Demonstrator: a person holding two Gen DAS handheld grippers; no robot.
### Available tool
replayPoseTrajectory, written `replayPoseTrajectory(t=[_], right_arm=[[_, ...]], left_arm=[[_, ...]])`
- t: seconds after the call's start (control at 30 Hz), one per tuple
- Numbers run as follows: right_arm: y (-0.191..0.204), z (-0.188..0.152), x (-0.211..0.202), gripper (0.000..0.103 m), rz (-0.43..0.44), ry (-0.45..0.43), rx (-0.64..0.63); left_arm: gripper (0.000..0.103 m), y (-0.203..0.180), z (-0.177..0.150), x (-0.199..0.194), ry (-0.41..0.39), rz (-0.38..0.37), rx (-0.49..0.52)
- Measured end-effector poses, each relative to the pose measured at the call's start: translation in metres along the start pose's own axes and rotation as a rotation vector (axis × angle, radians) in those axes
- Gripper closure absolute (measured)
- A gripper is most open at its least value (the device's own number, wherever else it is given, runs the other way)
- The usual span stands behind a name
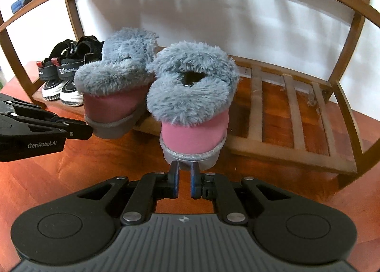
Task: Organize scattered shoes
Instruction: 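Withdraw both grippers from the rack toward the lavender sneakers on the floor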
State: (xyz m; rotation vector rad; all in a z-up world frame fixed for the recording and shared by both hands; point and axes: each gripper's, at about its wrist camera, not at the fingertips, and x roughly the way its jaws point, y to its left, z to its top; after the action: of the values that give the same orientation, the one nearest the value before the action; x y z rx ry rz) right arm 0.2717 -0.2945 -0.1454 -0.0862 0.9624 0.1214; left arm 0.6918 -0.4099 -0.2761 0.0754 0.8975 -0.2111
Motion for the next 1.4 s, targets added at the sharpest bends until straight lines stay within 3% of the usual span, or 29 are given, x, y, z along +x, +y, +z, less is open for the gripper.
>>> replayPoseTrajectory(t=[0.73,0.97,1.4], right_arm=[[-0.007,0.036,0.045,0.092,0.0,-0.011,0.017],[-0.009,0.032,0.031,0.091,0.007,-0.005,0.043],[-0.008,0.011,-0.028,0.091,-0.001,-0.031,0.075]], left_arm=[[0.096,-0.006,0.032,0.038,-0.005,-0.009,0.015],[0.096,-0.008,0.023,0.025,0.01,-0.014,-0.002],[0.093,-0.016,0.0,-0.035,-0.01,0.003,-0.029]])
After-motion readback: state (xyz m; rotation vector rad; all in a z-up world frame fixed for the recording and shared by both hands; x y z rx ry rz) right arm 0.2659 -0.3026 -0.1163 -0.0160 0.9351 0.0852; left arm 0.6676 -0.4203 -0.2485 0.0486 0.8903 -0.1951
